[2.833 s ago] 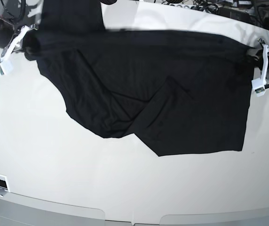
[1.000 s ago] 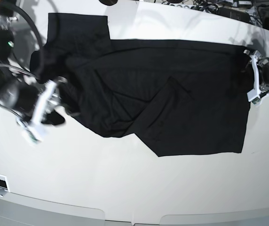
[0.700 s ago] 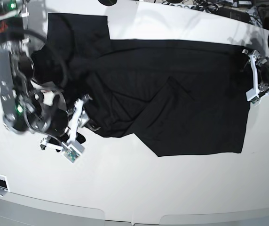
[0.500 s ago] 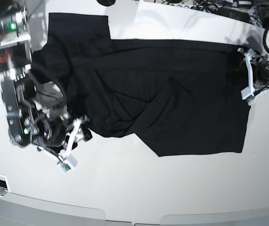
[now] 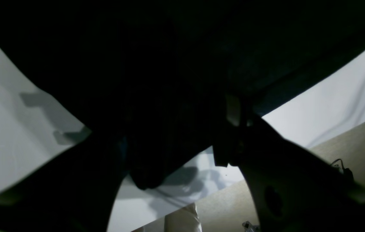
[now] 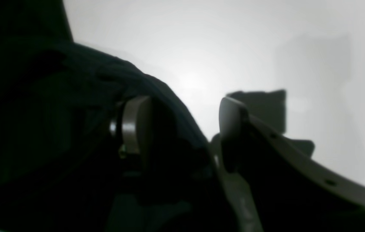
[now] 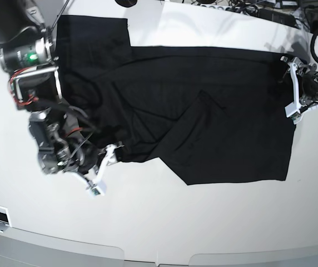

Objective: Layout the t-shirt on the table in an organized manner, then fold the t-shirt properly
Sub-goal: 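Grasp the bunched shirt side with the right gripper and pull it outward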

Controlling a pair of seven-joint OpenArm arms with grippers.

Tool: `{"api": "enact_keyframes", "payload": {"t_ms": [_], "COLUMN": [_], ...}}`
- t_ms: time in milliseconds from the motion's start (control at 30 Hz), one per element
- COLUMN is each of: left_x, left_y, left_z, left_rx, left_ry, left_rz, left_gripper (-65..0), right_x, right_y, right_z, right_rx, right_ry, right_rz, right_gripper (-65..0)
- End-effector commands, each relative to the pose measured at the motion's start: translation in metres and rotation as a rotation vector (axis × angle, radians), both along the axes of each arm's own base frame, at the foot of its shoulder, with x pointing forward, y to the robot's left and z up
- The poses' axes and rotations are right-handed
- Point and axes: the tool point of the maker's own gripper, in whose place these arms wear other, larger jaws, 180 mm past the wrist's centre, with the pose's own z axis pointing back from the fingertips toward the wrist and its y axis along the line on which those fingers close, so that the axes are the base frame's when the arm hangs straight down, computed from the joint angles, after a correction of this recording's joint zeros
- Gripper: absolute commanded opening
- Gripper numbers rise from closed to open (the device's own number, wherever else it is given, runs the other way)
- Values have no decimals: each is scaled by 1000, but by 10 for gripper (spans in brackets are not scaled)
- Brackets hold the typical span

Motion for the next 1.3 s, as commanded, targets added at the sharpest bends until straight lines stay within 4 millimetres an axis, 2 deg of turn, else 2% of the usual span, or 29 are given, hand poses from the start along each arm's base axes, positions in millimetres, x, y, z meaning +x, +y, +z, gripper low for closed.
{"api": "enact_keyframes", "payload": {"t_ms": [0, 100, 233, 267, 433, 467, 633, 767, 933, 1067, 1267], "left_x": [10, 10, 9, 9, 10, 10, 10, 10, 10, 10, 10], "left_y": [6, 6, 7, 7, 6, 6, 6, 6, 6, 6, 6], "left_z": [10, 10, 10, 10, 10, 10, 10, 10, 10, 10, 10], "left_rx": [10, 9, 12, 11, 8, 9, 9, 9, 9, 9, 9], "left_ry": [-31, -32, -28, -29, -33, -32, -32, -32, -32, -32, -32], "left_rz": [1, 0, 0, 1, 1, 1, 1, 1, 1, 1, 1], "left_gripper": [-349, -349, -349, -349, -349, -349, -349, -349, -349, -349, -349], "right_x": [20, 18, 26, 25, 17, 16, 25, 47, 64, 65, 56], "right_y": [-1, -1, -14, -14, 2, 4, 2, -25, -66, -104, -147], "right_z": [18, 13, 11, 10, 12, 13, 24, 45, 66, 70, 69], "right_rx": [5, -13, -54, -54, -12, -6, -31, -115, -140, -114, -81], "right_ry": [-65, -76, -128, -127, -126, -126, -108, -117, -128, -86, -39], "right_rz": [-14, -23, -95, -97, 8, 24, 42, -78, -243, -434, -598], "right_gripper": [-300, -300, -314, -346, -626, -650, -650, -650, -650, -650, -650]}}
